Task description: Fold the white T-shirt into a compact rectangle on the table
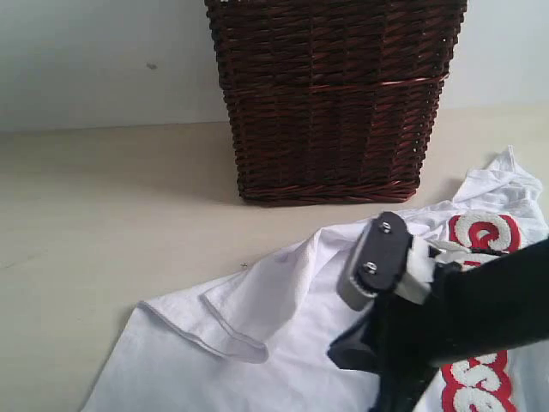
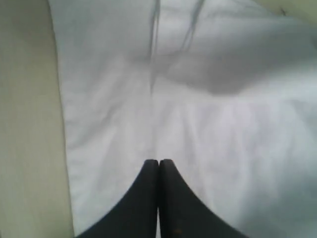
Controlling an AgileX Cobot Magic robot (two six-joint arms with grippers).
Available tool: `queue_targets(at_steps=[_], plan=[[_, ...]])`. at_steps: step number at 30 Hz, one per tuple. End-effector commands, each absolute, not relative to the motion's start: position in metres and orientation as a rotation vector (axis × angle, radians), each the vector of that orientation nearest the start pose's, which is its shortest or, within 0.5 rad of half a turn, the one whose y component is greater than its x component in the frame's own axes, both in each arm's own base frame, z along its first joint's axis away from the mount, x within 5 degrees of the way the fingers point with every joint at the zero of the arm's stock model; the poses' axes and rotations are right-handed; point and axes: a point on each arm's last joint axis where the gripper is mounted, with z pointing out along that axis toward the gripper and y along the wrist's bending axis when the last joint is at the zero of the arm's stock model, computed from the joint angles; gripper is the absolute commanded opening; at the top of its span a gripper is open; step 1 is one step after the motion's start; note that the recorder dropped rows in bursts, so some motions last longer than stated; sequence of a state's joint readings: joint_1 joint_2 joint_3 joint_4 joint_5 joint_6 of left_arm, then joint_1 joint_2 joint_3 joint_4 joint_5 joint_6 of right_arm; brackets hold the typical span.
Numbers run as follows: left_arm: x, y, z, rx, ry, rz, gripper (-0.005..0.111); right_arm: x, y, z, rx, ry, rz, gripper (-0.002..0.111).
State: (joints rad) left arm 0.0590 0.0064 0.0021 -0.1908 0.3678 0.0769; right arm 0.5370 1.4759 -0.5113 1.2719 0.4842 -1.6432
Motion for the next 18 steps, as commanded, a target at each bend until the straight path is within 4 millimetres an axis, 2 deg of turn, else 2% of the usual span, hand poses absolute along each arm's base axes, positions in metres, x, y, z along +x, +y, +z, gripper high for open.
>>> queue_targets(at_steps=[1,3,5,7,10,15,18], plan=[[0.053,-0.003,0.181,-0.101,1.839,-0.102,0.0,0.184,0.193,0.145,-1.294,2.303,0.749,0.0],[0.053,-0.003,0.181,-0.101,1.841,-0.102,0.0,0.179,0.206,0.127,-1.364,2.437,0.801,0.0],[0.053,-0.003,0.181,-0.101,1.841,-0.102,0.0,0.178,0.215,0.118,-1.418,2.516,0.822,0.0],[0.053,-0.003,0.181,-0.101,1.841,-0.102,0.0,0.18,0.217,0.11,-1.417,2.565,0.824,0.0],[0.053,-0.003,0.181,-0.101,1.841,-0.102,0.0,0.171,0.214,0.099,-1.546,2.62,0.861,0.0],[0.053,-0.003,0.181,-0.101,1.841,-0.102,0.0,0.15,0.207,0.102,-1.779,2.675,1.072,0.0],[0.053,-0.003,0.181,-0.101,1.841,-0.102,0.0,0.143,0.205,0.106,-1.839,2.689,1.176,0.0]])
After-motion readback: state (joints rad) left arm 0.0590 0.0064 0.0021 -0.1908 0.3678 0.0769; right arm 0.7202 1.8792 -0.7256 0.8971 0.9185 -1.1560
